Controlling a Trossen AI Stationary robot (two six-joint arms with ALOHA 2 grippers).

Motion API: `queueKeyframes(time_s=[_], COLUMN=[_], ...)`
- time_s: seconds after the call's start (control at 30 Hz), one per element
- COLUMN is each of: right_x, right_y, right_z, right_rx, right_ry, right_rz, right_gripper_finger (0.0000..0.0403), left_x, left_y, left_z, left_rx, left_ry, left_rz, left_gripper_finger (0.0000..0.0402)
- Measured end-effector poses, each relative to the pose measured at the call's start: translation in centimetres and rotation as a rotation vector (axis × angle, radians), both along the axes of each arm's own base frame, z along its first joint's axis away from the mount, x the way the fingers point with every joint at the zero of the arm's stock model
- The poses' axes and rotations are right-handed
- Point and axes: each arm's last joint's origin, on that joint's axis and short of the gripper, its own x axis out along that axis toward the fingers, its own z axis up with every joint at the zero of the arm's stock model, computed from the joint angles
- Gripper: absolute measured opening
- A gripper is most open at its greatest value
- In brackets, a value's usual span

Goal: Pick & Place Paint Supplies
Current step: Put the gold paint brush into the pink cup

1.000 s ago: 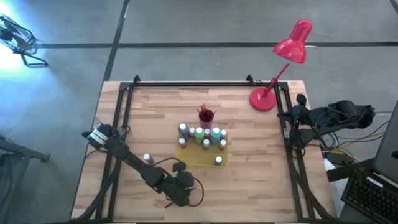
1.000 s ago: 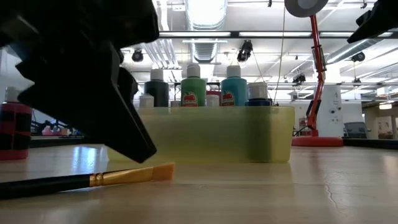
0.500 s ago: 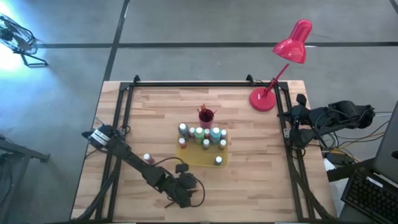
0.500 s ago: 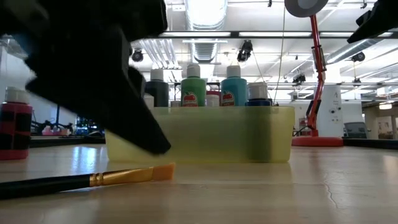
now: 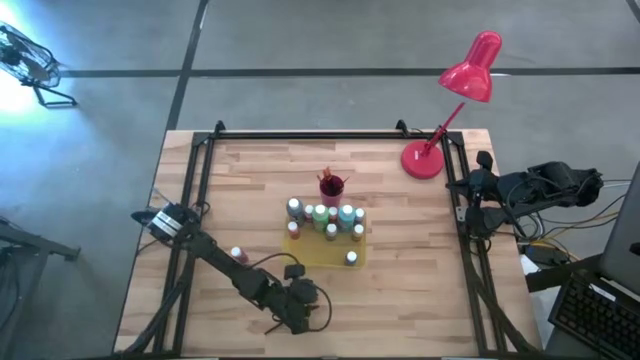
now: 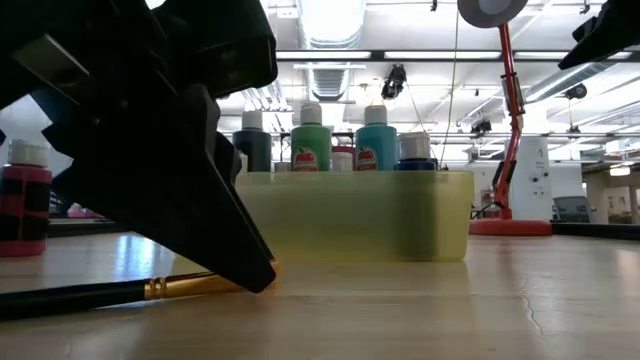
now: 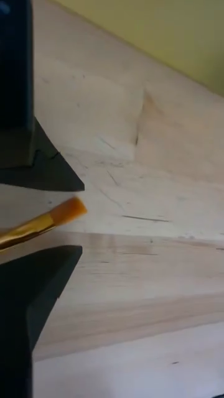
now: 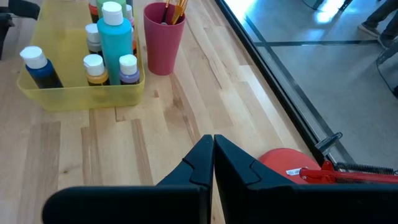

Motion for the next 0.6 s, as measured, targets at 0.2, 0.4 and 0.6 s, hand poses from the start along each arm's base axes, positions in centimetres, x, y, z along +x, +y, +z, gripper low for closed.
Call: queueKeyframes(time_s=[0.2, 0.4, 0.6], right_x=[0.0, 0.0, 0.0], right_y=[0.0, 0.0, 0.0], right_z=[0.0, 0.0, 0.0], right_rx=[0.0, 0.0, 0.0], right_ry=[0.0, 0.0, 0.0], right_rz=[0.0, 0.0, 0.0], right_gripper_finger=[0.0008, 0.0008, 0.0008], left_x=[0.0, -0.1, -0.5], left_y=[0.0, 0.0, 0.0], left_z=[0.0, 0.1, 1.8], left_rx=[-0.008, -0.018, -0.05], left_ry=[0.003, 0.006, 0.007], left_rz=[0.002, 0.002, -0.023], left_gripper_finger=[0.0097, 0.0015, 0.0006])
